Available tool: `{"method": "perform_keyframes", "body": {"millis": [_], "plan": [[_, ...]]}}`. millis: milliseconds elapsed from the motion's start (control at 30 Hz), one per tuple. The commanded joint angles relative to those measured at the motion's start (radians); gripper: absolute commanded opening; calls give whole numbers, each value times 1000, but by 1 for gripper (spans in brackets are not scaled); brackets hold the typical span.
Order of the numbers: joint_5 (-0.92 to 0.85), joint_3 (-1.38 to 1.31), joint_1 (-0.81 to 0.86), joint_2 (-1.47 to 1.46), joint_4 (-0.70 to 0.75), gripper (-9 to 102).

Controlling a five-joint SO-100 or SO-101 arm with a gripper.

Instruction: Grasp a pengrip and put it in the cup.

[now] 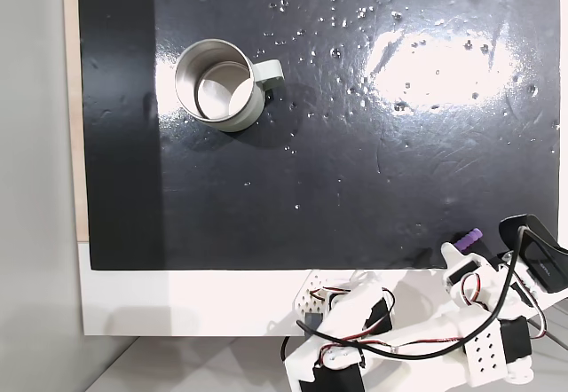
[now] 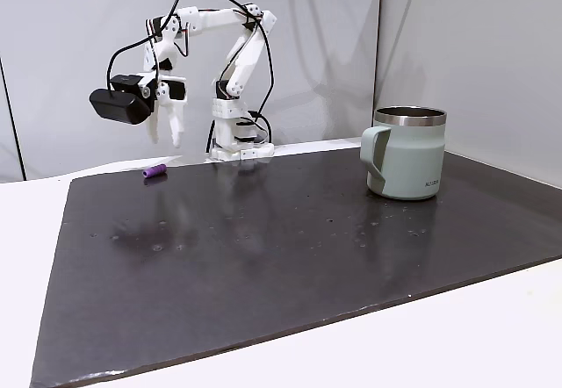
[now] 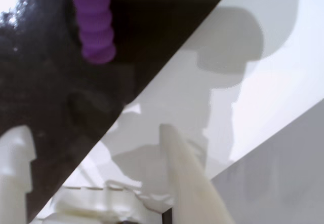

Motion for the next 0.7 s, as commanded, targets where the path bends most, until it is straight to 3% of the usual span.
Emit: {"method": "perform_keyframes", "body": {"millis": [0,667], "plan": [[-17,-29,20,-34,-57,24],[18,-44,-49,-247,-272,24]]}}
